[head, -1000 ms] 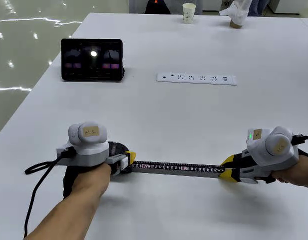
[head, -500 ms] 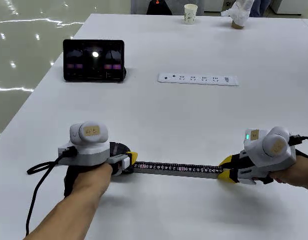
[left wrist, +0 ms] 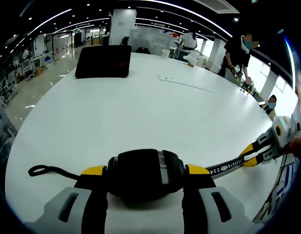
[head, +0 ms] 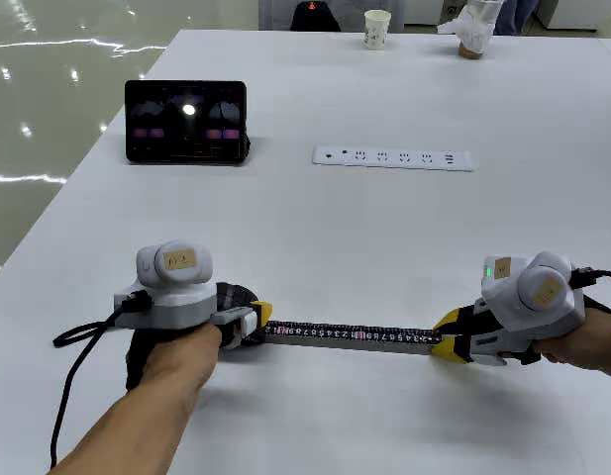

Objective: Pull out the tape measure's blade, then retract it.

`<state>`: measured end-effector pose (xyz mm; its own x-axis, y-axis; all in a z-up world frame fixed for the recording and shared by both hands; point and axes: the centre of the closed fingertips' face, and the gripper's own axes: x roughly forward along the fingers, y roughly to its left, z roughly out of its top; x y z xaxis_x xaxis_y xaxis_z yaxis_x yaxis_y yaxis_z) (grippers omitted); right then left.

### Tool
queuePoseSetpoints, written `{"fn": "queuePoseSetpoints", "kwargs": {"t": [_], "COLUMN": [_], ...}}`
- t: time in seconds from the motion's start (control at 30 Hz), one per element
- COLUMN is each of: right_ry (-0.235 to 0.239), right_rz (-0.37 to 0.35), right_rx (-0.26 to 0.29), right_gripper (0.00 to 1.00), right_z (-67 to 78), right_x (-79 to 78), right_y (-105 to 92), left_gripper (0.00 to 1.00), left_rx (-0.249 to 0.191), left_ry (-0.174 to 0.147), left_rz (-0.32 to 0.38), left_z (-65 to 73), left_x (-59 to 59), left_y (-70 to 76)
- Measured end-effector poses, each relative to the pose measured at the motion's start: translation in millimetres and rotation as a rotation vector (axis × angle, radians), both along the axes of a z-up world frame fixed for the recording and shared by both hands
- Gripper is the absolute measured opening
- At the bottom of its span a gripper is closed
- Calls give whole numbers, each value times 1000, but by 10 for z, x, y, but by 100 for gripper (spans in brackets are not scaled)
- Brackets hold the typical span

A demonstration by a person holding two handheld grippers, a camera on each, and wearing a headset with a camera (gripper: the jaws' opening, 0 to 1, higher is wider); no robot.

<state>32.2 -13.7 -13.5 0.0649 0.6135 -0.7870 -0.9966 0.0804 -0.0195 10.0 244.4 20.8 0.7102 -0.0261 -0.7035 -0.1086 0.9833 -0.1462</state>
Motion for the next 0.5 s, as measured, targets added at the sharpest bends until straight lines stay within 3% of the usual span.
{"fn": "queuePoseSetpoints", "kwargs": {"t": [0.5], "right_ry": [5], "right_rz": [15], "right_rx": [9], "right_gripper": [10], "right_z": [17], "right_x": [-39], "right_y": [107], "left_gripper": [56], "left_rx": [-12], "left_ry": [5], "left_rz": [4], "left_z": [-5], "left_x": [8], "left_y": [16]}}
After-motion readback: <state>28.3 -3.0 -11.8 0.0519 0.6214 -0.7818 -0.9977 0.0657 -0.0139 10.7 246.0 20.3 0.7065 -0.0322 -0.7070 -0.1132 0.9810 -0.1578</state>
